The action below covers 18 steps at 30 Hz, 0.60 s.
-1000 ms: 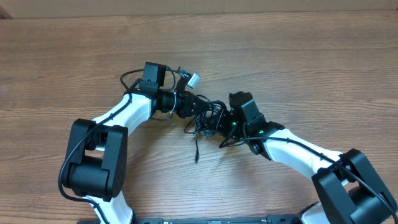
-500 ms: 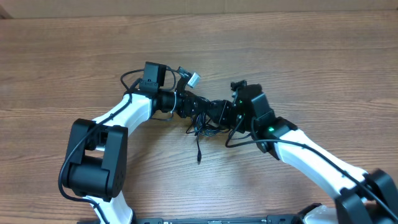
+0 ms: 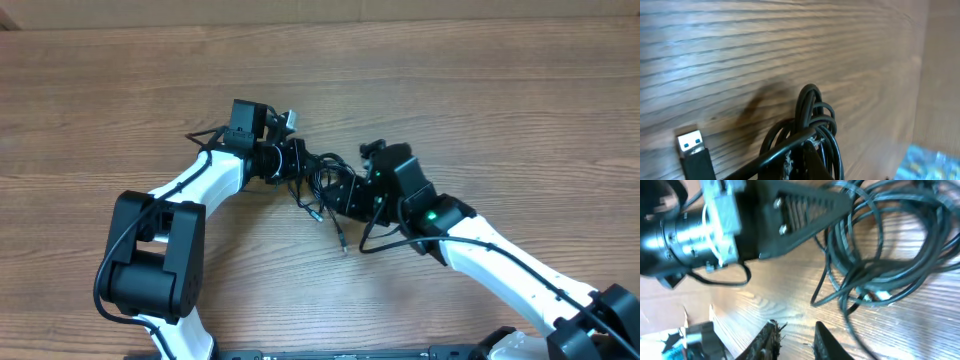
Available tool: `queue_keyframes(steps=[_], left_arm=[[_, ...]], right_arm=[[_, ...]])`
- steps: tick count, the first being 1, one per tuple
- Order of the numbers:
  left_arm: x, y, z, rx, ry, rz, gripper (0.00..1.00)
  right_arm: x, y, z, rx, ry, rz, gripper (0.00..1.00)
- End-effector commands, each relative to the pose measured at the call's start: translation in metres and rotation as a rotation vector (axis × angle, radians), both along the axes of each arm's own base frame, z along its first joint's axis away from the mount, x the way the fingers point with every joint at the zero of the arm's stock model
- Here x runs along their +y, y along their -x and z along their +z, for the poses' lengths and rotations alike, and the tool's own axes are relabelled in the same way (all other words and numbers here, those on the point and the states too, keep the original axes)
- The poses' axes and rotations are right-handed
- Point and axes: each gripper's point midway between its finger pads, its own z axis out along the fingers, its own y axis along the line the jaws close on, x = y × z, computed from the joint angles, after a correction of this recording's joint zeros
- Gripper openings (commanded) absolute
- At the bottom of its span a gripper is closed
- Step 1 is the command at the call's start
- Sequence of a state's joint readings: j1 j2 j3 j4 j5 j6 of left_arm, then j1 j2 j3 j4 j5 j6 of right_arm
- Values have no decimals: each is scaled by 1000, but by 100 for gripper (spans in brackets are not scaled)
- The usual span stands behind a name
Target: Untangle cables
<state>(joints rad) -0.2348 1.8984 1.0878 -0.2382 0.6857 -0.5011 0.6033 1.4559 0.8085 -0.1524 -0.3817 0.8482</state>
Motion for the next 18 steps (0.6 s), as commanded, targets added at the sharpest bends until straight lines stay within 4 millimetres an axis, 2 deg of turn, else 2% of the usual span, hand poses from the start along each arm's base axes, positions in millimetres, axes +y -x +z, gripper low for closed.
queue_keyframes(steps=[1, 7, 12, 15, 18], left_arm=[[2, -14, 17, -14, -1, 71, 4], [2, -14, 17, -110, -37, -23, 4], [-1, -5, 17, -205, -56, -168, 4], [-14, 4, 29, -315, 11, -318, 4], [-31, 22, 51, -459, 155, -500, 4]], right_arm=[[-3, -9, 3, -52, 47, -45, 24], [-23, -27, -2, -107, 142, -166, 24], [-26, -30, -3, -115, 155, -181, 13], [-31, -32, -5, -120, 175, -201, 4], [-38, -35, -7, -127, 206, -235, 4]])
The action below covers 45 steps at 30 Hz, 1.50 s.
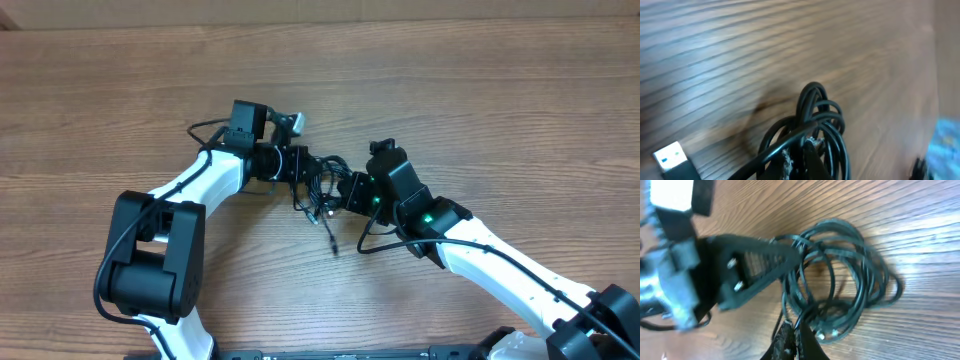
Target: Untangle cables
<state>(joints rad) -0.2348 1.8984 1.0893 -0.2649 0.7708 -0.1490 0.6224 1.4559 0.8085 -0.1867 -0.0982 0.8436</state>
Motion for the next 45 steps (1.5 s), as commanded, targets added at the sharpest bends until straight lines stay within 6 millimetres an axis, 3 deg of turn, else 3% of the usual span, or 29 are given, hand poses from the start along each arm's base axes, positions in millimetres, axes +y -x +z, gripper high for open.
queue_keyframes(steps=[1, 4, 9, 20, 31, 35, 40, 45], left_arm=[[-27, 17, 53, -253, 215, -302, 4], [-32, 27, 64, -311, 293, -382, 4], [-32, 30, 67, -337, 309, -407, 4], [-35, 39, 78, -378, 386, -466, 4], [-37, 47, 87, -392, 448, -498, 4], [-37, 47, 87, -392, 449, -499, 4], [-37, 47, 87, -393, 448, -498, 4], [-36, 45, 83, -383, 422, -485, 4]], right_arm=[[-8, -11, 7, -44, 30, -54, 4], [-10, -9, 5, -27, 37, -62, 4], [-23, -6, -5, 14, 81, -125, 4], [-10, 5, -9, 67, 33, -58, 4], [-3, 16, -45, 219, 18, -72, 4], [9, 15, -37, 201, -32, -16, 4], [47, 20, -3, 67, -175, 280, 4], [36, 12, 1, 77, -197, 263, 4]])
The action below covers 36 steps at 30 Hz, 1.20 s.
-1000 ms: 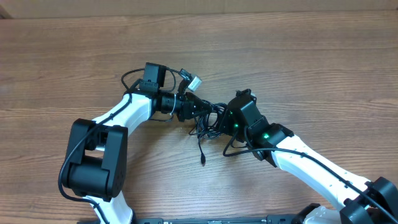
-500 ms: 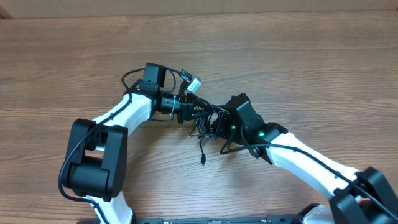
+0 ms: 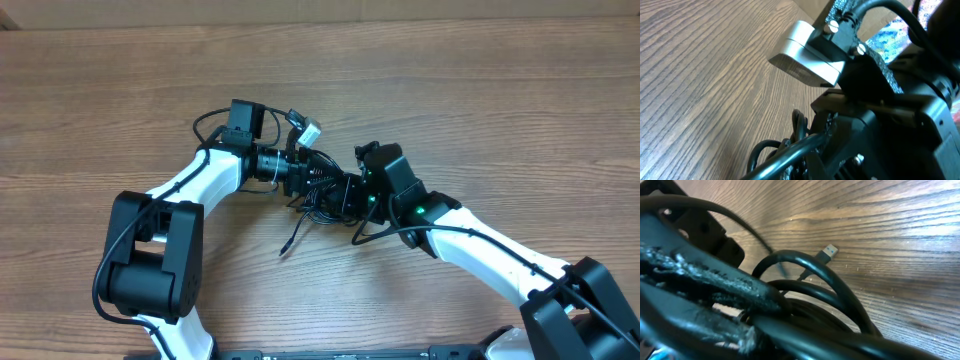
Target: Untangle cables
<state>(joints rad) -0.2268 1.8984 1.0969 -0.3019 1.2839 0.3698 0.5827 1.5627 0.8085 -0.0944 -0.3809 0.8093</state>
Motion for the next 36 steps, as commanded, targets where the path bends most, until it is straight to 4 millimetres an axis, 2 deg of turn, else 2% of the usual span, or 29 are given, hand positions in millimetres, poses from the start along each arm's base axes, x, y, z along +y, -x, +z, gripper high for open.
queue_keyframes(steps=[1, 7, 11, 14, 18, 23, 26, 32, 36], left_arm=[[-3, -2, 15, -38, 9, -5, 4], [-2, -7, 9, -23, -29, 24, 4], [-1, -12, 4, -3, -64, 58, 4], [2, -22, -4, 61, -123, 130, 4], [4, -25, -8, 78, -148, 157, 5], [3, -23, -6, 69, -138, 143, 4], [0, -16, 1, 34, -89, 88, 4], [-2, -7, 7, -3, -45, 33, 4], [-2, -6, 8, -3, -38, 28, 4]], right_arm=[[3, -1, 18, -20, -65, 70, 4], [-16, -6, 39, -30, -103, 43, 4], [-18, -6, 50, -53, -114, 40, 4], [-20, -4, 45, -38, -96, 31, 11], [-37, -11, 29, -28, 3, -53, 24], [-52, -18, 20, -39, 81, -121, 29], [-57, -29, 23, -83, 101, -160, 33], [-69, -55, 39, -167, 69, -228, 33], [-71, -54, 45, -133, -17, -187, 32]])
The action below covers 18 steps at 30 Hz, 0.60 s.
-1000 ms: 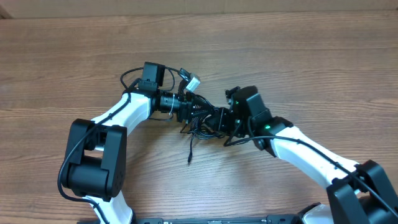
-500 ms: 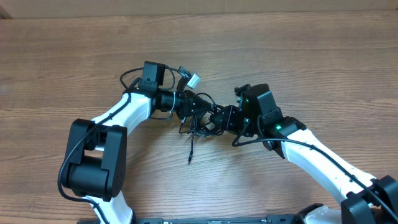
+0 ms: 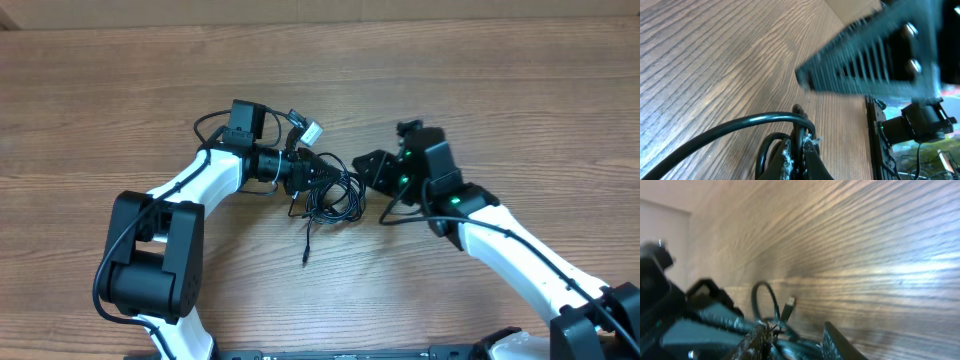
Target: Untangle cables
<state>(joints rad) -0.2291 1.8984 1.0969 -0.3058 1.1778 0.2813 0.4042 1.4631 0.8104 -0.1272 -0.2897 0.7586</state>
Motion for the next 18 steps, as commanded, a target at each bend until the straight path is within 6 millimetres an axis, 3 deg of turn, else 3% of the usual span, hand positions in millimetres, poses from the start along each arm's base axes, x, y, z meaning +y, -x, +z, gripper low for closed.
queue_keyframes(steps=[1, 12, 18], left_arm=[[-6, 2, 24, -70, 61, -46, 4], [-19, 20, 29, -98, 104, -126, 4], [-15, 13, 23, -95, 68, -95, 4]], right_arm=[[0, -2, 17, -7, -73, 41, 33], [-1, 4, 15, 17, -91, 84, 33], [-20, 17, -6, 139, -57, 43, 35]])
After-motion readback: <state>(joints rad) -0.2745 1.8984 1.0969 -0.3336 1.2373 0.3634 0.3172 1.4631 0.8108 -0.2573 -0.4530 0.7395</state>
